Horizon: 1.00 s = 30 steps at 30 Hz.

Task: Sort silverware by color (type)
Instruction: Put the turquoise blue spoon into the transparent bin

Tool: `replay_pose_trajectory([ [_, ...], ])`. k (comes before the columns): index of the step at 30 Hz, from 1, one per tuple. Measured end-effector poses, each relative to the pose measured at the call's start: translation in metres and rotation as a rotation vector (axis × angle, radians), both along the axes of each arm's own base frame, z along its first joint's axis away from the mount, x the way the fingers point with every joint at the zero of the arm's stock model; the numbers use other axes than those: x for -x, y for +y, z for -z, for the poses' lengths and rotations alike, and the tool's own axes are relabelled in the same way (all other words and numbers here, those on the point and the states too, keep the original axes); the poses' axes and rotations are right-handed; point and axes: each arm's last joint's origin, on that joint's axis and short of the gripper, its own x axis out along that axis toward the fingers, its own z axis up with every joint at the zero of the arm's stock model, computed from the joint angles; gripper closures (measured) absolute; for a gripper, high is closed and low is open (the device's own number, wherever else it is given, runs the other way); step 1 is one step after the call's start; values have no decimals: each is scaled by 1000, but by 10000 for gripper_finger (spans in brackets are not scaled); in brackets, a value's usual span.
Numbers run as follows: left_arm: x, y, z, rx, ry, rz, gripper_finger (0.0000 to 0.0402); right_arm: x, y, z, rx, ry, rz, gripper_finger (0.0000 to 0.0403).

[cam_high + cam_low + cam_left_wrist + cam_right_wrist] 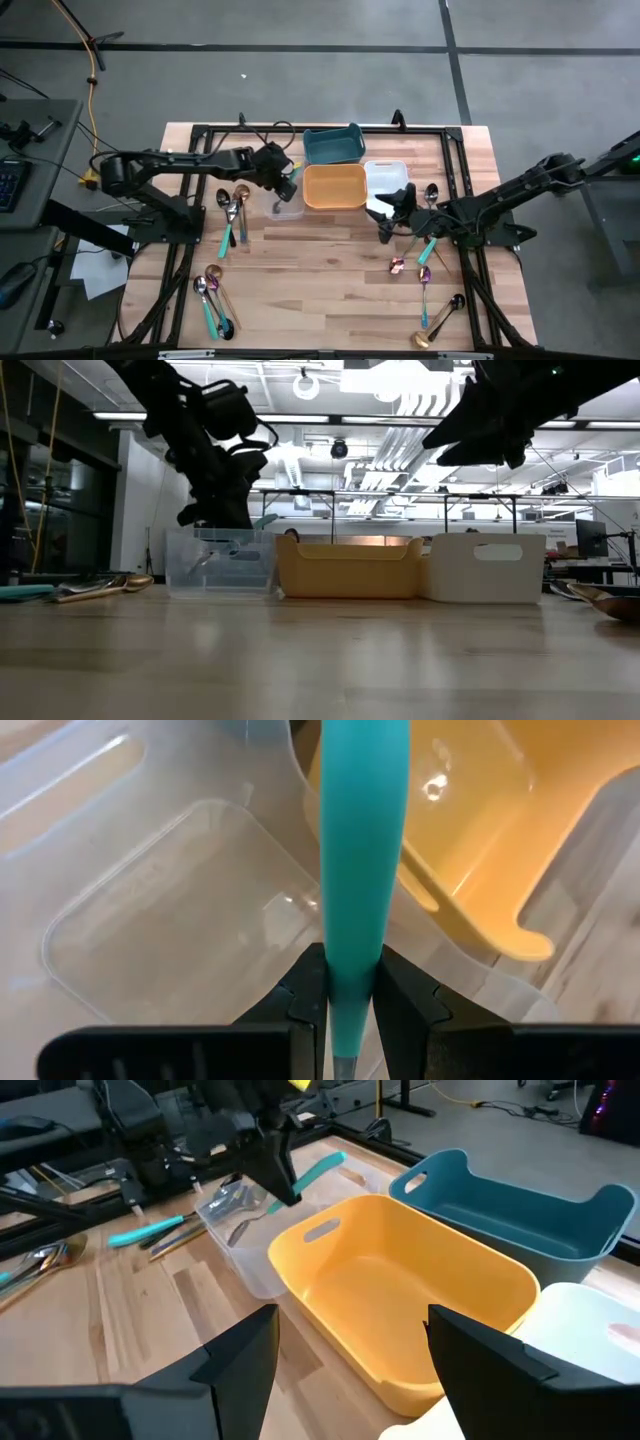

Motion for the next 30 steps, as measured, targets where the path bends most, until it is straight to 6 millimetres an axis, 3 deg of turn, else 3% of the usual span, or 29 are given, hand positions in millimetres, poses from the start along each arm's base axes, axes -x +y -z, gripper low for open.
replay_pose_trajectory([
  [3,0,0,0,-13,-1,17,347,0,0,0,3,-2,6,155],
  [9,1,0,-4,-64,-2,74,269,0,0,0,3,-2,7,155],
  [14,4,0,-12,-87,-26,80,236,0,0,0,4,-2,8,155],
  [21,27,-1,-54,-157,-182,53,231,0,-1,0,11,-3,19,155],
  [26,53,-24,-89,-302,-318,56,236,0,-1,0,16,-4,27,155],
  [30,76,-50,-90,-398,-363,54,237,0,-1,0,13,-6,28,155],
])
